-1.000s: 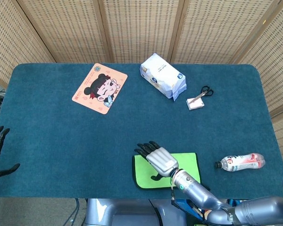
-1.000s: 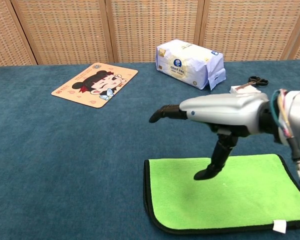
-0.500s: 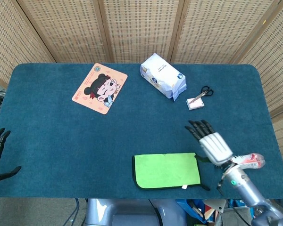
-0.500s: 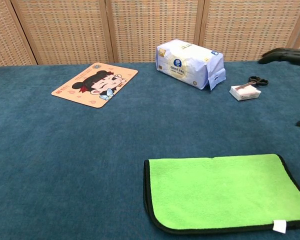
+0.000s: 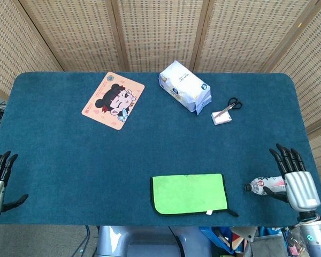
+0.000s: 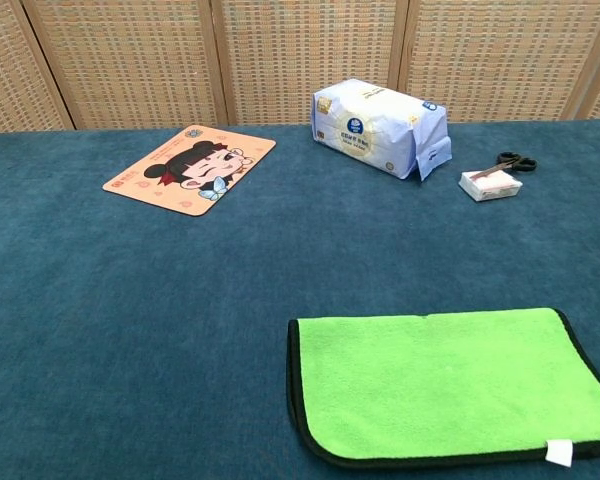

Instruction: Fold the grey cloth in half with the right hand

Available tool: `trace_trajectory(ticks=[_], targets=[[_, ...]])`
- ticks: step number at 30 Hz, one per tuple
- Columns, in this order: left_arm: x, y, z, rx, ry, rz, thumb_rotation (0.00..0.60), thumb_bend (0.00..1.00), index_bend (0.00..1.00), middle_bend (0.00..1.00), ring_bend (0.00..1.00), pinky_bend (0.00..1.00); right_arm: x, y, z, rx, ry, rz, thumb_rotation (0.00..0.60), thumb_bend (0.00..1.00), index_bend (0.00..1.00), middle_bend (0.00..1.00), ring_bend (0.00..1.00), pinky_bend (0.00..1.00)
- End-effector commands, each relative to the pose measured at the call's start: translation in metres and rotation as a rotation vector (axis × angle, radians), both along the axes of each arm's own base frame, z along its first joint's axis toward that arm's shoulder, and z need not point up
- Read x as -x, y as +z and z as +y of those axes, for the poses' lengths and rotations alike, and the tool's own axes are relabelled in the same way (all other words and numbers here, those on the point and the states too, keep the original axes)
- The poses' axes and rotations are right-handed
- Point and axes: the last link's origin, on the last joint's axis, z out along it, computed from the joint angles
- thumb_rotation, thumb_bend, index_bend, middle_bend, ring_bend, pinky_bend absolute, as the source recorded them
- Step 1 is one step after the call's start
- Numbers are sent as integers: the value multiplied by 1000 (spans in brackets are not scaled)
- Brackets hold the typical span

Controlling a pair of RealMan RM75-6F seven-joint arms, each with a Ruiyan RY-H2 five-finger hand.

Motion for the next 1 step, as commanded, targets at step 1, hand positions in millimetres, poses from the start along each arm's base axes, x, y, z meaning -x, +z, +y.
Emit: trace_trajectory(ticks=[1], targets=[[0, -1, 1, 5, -7, 1, 600, 149, 0, 0, 0, 0, -2, 6, 8, 23, -3, -8, 600, 0, 0, 0, 0, 0]])
